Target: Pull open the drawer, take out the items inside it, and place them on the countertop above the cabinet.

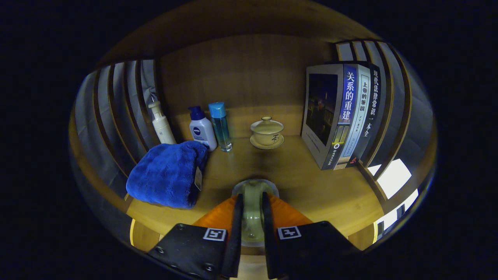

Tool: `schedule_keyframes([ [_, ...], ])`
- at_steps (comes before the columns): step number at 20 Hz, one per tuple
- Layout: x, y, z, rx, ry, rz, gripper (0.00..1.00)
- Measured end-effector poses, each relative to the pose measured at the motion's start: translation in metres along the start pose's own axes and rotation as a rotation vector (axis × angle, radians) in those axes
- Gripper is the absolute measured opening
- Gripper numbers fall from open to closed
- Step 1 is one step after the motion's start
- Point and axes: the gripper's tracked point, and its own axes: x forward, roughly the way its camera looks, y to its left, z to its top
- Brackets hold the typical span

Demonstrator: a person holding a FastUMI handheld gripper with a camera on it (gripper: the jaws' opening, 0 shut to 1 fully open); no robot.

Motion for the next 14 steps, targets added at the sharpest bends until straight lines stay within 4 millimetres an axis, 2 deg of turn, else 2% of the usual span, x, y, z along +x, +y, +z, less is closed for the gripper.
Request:
schedule_keyframes([
  [1,0.001,-0.001,0.001,0.001,-0.006,-0.003,0.37],
  [9,-0.01,0.005,0.007,-0.017,-0.035,-0.006,0.87],
  [12,-0.028,0.013,0.009,-0.027,-0.061,0.013,1.0],
  [14,-0.049,0.023,0.012,-0.028,-0.106,0.038,1.0],
])
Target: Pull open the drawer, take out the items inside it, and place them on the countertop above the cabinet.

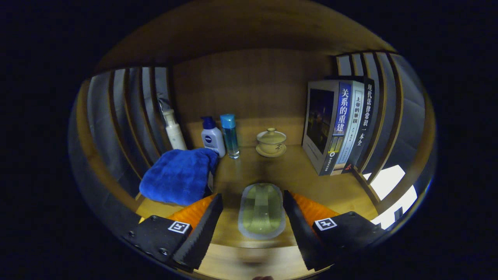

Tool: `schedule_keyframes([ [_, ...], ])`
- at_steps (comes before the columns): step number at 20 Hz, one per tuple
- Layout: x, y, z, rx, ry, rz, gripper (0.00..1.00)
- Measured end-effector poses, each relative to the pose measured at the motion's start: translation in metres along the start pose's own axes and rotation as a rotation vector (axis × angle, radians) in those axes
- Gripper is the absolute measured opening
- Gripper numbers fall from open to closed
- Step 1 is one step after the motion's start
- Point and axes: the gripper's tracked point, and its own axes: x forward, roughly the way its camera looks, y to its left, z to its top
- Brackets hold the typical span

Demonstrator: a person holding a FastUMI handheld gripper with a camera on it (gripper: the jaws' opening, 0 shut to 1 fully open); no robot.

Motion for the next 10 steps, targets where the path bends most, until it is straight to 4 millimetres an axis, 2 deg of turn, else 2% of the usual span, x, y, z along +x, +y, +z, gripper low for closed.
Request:
schedule_keyframes([
  [4,-0.056,0.022,0.009,-0.025,-0.095,0.05,1.0],
  [7,-0.105,0.04,0.003,-0.055,-0.149,0.097,1.0],
  [10,-0.145,0.048,-0.009,-0.08,-0.203,0.111,1.0],
])
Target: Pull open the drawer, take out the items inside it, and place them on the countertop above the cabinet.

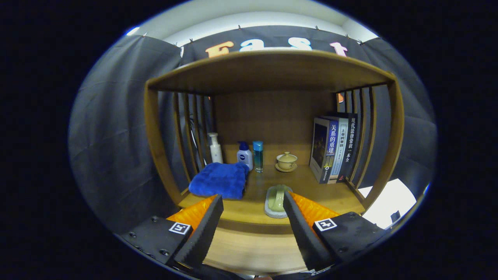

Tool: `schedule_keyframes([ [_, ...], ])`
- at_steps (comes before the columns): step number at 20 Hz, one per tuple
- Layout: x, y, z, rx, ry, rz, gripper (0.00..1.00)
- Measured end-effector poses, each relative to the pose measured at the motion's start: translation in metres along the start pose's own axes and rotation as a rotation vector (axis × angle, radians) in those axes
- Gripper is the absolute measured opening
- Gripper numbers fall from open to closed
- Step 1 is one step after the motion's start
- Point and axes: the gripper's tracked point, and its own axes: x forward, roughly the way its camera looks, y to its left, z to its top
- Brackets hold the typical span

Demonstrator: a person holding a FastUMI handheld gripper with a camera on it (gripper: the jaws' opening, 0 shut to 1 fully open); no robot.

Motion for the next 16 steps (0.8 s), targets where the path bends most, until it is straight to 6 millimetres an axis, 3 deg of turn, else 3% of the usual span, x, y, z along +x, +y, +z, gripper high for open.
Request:
schedule_keyframes([
  [7,-0.059,0.025,-0.043,-0.005,-0.019,-0.001,1.0],
  [16,-0.091,0.023,-0.111,0.012,-0.081,-0.08,1.0],
])
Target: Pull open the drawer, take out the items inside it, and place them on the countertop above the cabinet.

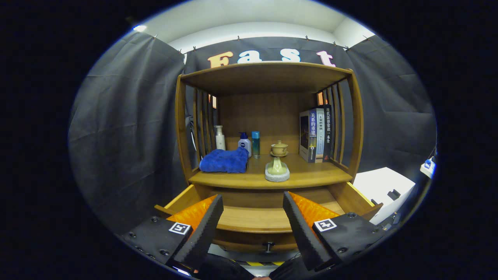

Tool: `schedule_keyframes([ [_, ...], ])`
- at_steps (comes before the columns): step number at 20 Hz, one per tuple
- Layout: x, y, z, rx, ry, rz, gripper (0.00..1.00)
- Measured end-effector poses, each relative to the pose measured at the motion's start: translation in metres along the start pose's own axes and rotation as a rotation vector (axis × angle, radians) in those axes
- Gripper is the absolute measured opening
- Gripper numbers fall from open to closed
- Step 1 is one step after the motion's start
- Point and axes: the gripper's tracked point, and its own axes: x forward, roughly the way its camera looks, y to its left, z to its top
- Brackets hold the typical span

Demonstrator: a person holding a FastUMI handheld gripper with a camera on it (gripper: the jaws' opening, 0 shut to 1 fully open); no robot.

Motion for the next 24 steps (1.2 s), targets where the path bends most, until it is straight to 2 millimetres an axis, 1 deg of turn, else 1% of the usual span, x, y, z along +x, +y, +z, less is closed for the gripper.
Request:
schedule_keyframes([
  [6,0.004,-0.014,-0.054,-0.019,0.022,-0.032,1.0],
  [9,0.003,-0.021,-0.074,-0.02,0.03,-0.042,1.0],
  [12,0.005,-0.022,-0.092,-0.022,0.05,-0.041,1.0],
  [15,0.005,-0.019,-0.102,-0.019,0.065,-0.038,1.0],
  [16,0.008,-0.019,-0.104,-0.016,0.066,-0.038,1.0],
  [21,0.02,-0.02,-0.132,0.008,0.121,-0.042,0.99],
  [23,0.024,-0.025,-0.139,0.002,0.138,-0.058,0.98],
  [24,0.024,-0.025,-0.137,0.003,0.13,-0.057,0.97],
])
